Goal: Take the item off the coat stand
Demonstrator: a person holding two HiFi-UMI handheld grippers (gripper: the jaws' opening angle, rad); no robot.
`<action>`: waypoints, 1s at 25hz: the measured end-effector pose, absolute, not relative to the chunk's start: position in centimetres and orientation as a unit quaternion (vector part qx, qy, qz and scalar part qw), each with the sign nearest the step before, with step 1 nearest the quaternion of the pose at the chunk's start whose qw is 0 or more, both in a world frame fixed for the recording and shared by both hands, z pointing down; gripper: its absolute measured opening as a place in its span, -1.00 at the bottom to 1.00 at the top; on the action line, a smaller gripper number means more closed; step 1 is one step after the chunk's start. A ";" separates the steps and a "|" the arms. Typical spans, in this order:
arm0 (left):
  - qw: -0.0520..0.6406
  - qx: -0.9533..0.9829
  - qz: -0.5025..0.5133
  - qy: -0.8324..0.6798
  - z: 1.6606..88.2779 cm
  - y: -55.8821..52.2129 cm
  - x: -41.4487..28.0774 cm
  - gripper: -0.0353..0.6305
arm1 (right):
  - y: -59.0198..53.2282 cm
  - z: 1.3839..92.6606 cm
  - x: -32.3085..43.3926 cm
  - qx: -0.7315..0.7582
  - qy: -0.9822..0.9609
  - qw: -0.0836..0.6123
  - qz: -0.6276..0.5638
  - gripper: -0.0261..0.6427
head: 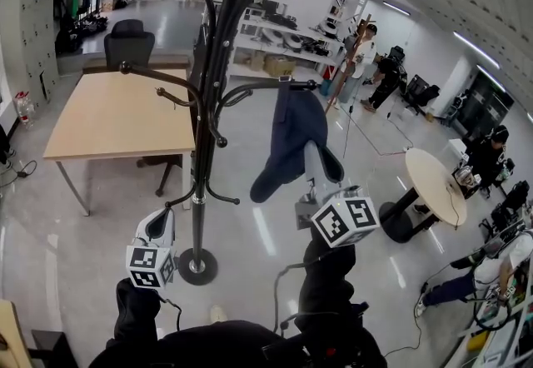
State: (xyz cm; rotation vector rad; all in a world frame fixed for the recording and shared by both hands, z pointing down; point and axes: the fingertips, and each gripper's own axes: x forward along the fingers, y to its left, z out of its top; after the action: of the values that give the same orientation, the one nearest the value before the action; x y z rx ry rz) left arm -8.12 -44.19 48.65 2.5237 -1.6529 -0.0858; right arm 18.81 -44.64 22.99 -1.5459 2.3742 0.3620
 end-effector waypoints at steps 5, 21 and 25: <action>0.062 0.836 -0.029 -0.544 48.7 -44.0 -8.1 -0.88 | -44.2 22.7 19.3 -0.543 0.817 0.142 0.131 -0.80; 0.063 0.839 -0.033 -0.540 48.7 -43.4 -7.7 -0.88 | -42.5 21.4 21.8 -0.564 0.799 0.155 0.142 -0.80; 0.063 0.839 -0.033 -0.539 48.7 -43.3 -7.8 -0.88 | -42.2 21.2 22.1 -0.566 0.796 0.160 0.142 -0.80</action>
State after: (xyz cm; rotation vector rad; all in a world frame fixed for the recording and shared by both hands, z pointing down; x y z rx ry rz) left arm -7.76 -43.34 48.69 2.5358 -1.6300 -0.1004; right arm 22.10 -42.24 21.17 -1.6166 2.2743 0.4049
